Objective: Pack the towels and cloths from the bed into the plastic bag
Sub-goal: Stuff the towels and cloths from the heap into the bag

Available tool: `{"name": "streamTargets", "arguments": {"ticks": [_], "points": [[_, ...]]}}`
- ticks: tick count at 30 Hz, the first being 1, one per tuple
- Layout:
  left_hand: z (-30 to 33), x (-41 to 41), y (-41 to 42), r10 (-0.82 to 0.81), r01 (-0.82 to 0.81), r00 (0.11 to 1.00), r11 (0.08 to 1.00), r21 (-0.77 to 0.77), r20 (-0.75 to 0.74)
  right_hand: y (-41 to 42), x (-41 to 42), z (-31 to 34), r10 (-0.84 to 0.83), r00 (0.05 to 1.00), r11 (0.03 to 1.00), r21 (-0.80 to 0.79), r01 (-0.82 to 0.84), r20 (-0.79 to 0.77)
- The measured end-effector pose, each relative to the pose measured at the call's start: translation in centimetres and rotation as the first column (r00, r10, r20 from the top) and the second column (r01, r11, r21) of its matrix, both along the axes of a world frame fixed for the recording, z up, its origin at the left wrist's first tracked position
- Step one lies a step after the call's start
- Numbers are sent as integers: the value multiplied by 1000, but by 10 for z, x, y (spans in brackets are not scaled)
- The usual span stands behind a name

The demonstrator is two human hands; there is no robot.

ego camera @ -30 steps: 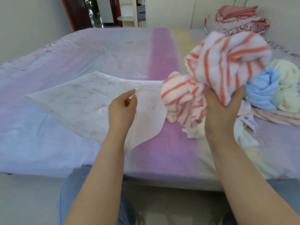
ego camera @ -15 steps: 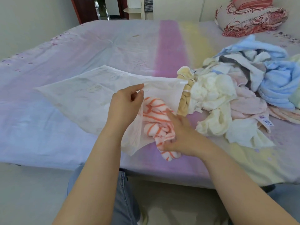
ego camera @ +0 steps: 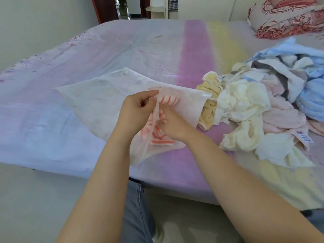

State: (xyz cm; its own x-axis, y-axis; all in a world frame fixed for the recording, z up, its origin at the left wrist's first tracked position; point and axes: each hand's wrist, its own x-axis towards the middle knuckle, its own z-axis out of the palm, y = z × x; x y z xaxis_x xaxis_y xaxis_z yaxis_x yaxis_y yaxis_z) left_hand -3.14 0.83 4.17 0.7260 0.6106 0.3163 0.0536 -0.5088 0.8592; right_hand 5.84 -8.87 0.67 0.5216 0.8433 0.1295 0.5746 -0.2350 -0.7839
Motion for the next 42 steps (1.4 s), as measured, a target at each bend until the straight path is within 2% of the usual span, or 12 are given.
{"name": "streamTargets", "arguments": {"ticks": [5, 9, 13, 17, 20, 23, 30, 32, 34, 37, 39, 42], "points": [[-5, 7, 0, 29, -25, 998, 998, -63, 59, -73, 9, -26, -416, 905, 908, -10, 418, 94], [-11, 14, -11, 46, -44, 998, 998, -42, 46, -122, 38, -17, -671, 651, 720, 100, 687, 354], [-14, 21, -21, 50, -50, 998, 998, 33, -26, -147, 64, -21, -635, 704, 616, -340, 710, 320], [-9, 21, -26, 63, -53, 994, 993, 108, -92, -151, 65, -37, -656, 697, 571, -412, 710, 291], [-6, 18, -27, 63, -46, 990, 990, 131, -127, -146, 63, -26, -620, 670, 469, -493, 733, 407], [-8, 15, -26, 74, -55, 988, 989, 135, -136, -145, 42, 1, -505, 737, 513, -531, 674, 448], [-11, 16, -27, 62, -53, 993, 994, 91, -104, -134, -10, 39, -221, 902, 867, -349, 357, 371], [-12, 16, -27, 56, -51, 995, 997, 61, -86, -125, -17, 37, -259, 960, 948, -163, 273, 102], [-13, 14, -27, 44, -42, 997, 999, 30, -68, -120, -21, 39, -262, 921, 940, 139, 311, -288], [-12, 11, -24, 28, -29, 998, 999, -16, -53, -114, -13, 37, -270, 673, 700, 339, 629, -689], [-12, 9, -23, 26, -28, 999, 999, -31, -43, -108, -3, 33, -490, 604, 679, 159, 716, -629], [-11, 10, -23, 34, -34, 999, 998, -53, -16, -104, 1, 14, -591, 784, 762, 187, 620, -190]]}}
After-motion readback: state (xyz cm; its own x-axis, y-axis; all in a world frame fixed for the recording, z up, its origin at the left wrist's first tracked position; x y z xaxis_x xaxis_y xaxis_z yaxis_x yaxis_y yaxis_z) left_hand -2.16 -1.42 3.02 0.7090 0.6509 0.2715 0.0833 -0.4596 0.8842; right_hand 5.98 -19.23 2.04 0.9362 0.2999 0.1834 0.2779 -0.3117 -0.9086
